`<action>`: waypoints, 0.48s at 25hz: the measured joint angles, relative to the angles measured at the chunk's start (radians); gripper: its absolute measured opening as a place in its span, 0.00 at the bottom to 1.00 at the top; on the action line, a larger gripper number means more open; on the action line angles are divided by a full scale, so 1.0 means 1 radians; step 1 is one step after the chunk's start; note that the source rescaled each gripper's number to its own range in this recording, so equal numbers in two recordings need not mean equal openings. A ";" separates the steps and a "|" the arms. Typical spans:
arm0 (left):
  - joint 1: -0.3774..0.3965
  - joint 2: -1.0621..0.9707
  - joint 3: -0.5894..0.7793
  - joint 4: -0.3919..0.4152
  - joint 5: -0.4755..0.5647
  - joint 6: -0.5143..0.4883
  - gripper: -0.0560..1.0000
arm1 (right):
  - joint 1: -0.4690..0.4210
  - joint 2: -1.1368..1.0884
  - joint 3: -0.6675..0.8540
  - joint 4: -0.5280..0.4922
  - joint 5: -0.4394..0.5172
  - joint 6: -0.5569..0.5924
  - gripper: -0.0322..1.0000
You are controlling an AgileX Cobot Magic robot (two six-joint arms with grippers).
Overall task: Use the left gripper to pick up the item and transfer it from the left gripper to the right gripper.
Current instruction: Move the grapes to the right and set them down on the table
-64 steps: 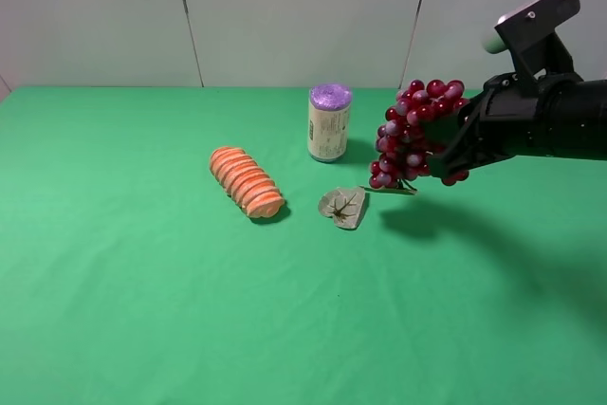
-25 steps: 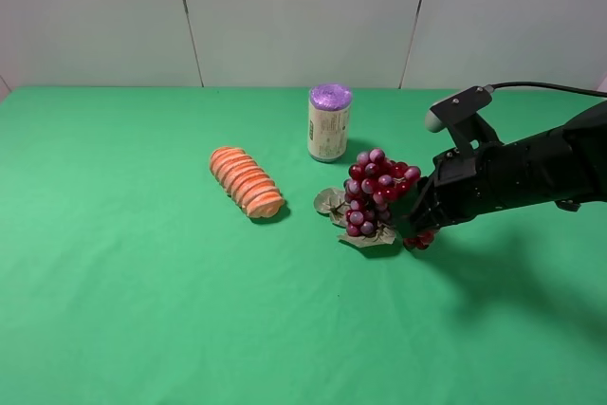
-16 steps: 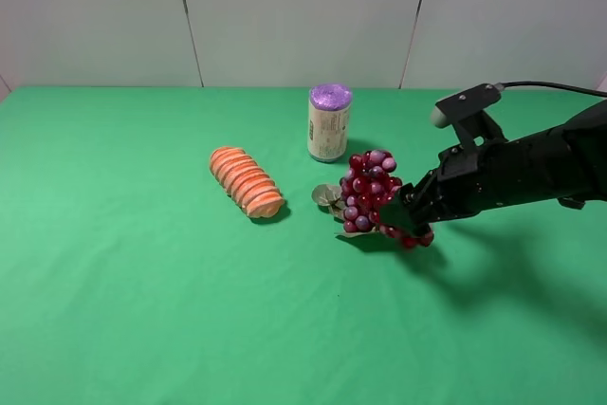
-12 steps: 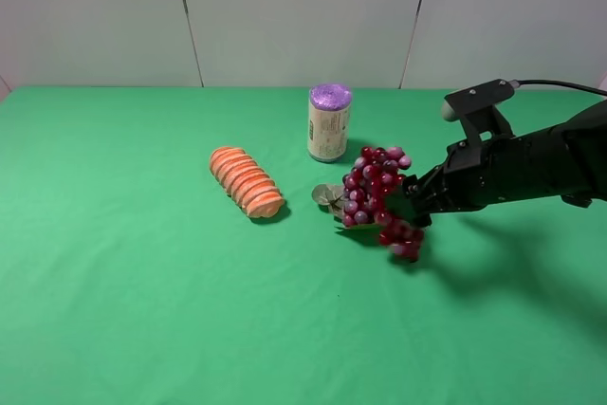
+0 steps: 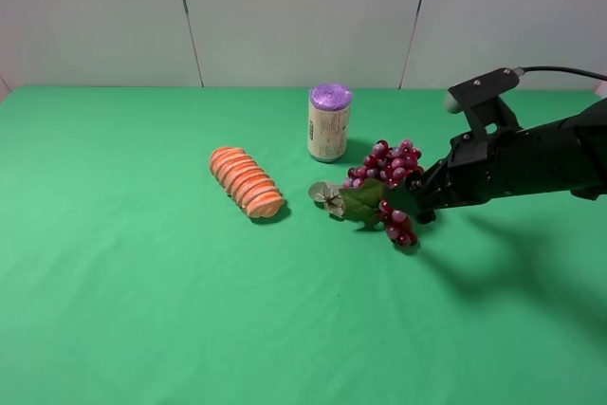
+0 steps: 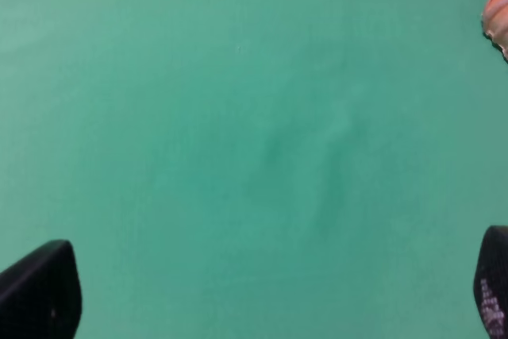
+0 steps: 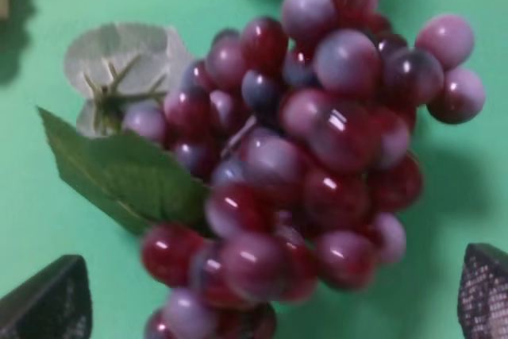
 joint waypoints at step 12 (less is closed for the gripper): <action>0.000 0.000 0.000 0.000 0.000 0.000 1.00 | 0.000 -0.200 0.000 -0.083 0.072 0.144 1.00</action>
